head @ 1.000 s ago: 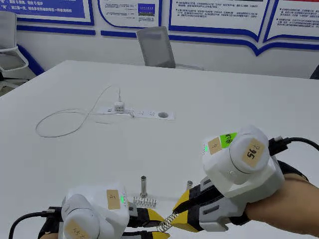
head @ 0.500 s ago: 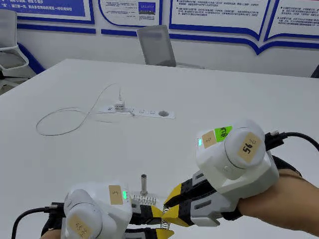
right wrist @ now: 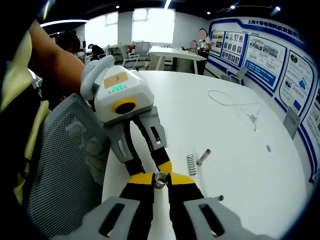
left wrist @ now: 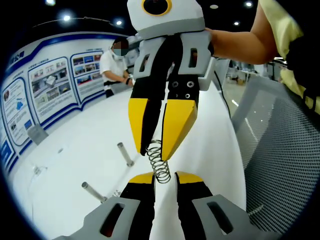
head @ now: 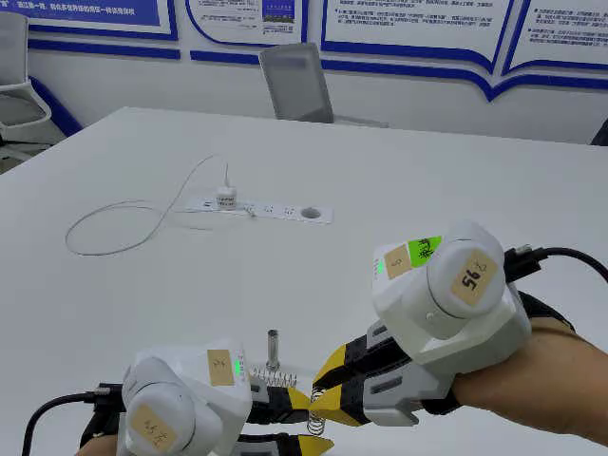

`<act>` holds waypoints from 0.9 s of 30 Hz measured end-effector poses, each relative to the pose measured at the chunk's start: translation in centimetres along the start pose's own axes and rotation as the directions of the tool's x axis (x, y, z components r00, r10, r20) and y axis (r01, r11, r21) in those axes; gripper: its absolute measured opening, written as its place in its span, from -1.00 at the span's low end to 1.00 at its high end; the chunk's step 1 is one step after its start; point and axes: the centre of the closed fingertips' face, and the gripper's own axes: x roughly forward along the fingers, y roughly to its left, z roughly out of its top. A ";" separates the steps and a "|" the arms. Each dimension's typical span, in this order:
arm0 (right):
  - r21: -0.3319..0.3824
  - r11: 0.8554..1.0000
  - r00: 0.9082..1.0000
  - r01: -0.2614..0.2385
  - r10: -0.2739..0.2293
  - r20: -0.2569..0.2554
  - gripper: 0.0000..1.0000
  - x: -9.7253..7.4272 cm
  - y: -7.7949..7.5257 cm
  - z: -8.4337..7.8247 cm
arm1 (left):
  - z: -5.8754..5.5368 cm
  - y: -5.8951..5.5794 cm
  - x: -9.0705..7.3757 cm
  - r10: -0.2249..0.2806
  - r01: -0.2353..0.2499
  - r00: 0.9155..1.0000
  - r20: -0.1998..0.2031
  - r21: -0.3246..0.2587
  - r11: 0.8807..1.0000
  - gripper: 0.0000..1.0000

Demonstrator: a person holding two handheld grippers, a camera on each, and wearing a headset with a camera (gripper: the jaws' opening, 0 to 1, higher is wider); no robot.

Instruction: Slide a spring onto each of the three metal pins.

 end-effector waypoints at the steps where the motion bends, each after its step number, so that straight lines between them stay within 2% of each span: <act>1: 0.001 1.000 1.000 0.003 -0.003 0.000 -0.77 -0.1 -0.1 0.0 | 0.0 0.1 -0.1 0.003 -0.003 1.000 0.002 -0.005 1.000 -0.65; 14: 0.034 0.997 0.998 0.069 -0.070 0.003 -0.77 -2.0 -2.6 -0.3 | -0.6 2.2 -2.0 0.094 -0.090 0.995 0.038 -0.091 0.992 -0.43; 24: 0.055 0.991 0.993 0.120 -0.121 0.004 -0.77 -3.6 -4.7 -0.7 | -1.9 3.7 -3.8 0.168 -0.160 0.985 0.038 -0.152 0.975 -0.24; 27: 0.062 0.988 0.990 0.142 -0.143 0.009 -0.77 -4.2 -5.6 -0.7 | -2.5 4.2 -4.5 0.198 -0.190 0.980 0.027 -0.173 0.966 -0.17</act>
